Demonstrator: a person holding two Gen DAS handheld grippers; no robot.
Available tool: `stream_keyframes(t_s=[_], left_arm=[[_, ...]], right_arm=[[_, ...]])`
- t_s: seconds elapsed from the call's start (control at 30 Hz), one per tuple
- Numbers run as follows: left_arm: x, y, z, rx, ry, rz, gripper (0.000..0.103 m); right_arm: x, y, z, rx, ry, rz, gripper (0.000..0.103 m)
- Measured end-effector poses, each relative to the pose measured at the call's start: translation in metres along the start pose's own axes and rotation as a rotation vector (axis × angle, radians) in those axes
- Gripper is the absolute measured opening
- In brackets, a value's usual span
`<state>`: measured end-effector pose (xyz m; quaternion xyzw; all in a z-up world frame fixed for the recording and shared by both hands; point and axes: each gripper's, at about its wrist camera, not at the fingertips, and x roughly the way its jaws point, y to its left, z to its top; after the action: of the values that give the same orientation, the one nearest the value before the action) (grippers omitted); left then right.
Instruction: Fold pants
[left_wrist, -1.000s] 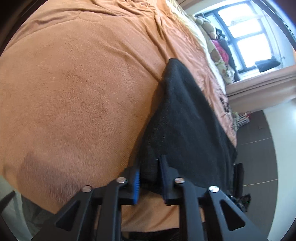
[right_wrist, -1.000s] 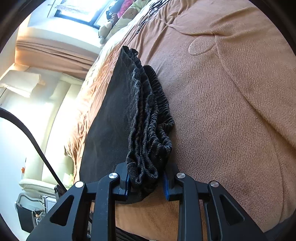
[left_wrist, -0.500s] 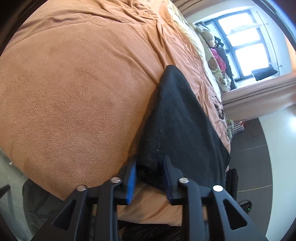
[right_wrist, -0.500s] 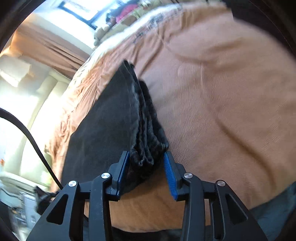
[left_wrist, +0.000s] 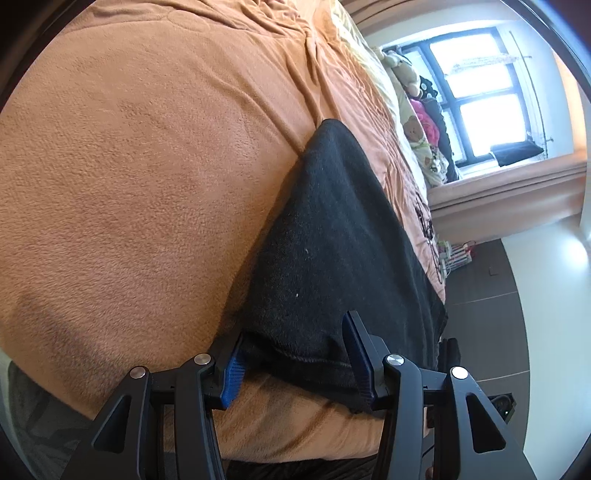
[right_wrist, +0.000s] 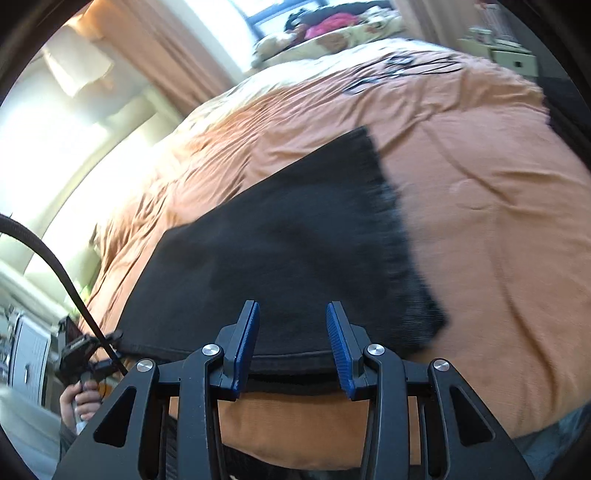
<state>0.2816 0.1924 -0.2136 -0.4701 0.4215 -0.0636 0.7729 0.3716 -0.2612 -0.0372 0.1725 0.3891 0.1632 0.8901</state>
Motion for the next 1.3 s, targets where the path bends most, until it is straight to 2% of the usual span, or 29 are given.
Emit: stream_keyframes(t_s=[0.53,0.63,0.9,1.0,1.07,1.17,1.23,1.3], left_arm=[[0.002,-0.007,0.000,0.068,-0.020,-0.009,0.050],[0.002,-0.009,-0.001,0.091,-0.023,0.022,0.044],[-0.002,-0.006,-0.002,0.103,-0.047,0.026,0.025],[-0.004,-0.010,-0.003,0.123,-0.059,0.021,0.021],[-0.006,-0.010,-0.003,0.124,-0.058,0.010,0.020],[-0.008,-0.011,-0.002,0.126,-0.059,-0.008,0.020],[-0.009,-0.012,-0.001,0.122,-0.062,-0.017,0.020],[-0.008,-0.012,-0.001,0.120,-0.062,-0.015,0.020]], right_arm=[[0.103,0.078,0.020,-0.145,0.139,0.006,0.036],[0.117,0.088,0.020,-0.171,0.156,-0.008,0.036],[0.141,0.104,0.008,-0.250,0.204,-0.054,0.035],[0.143,0.109,0.004,-0.267,0.228,-0.038,0.035],[0.144,0.111,-0.001,-0.293,0.248,-0.043,0.023],[0.145,0.119,-0.006,-0.334,0.281,-0.019,0.013],[0.145,0.125,-0.006,-0.353,0.303,0.003,0.007],[0.145,0.130,-0.003,-0.363,0.306,0.019,0.007]])
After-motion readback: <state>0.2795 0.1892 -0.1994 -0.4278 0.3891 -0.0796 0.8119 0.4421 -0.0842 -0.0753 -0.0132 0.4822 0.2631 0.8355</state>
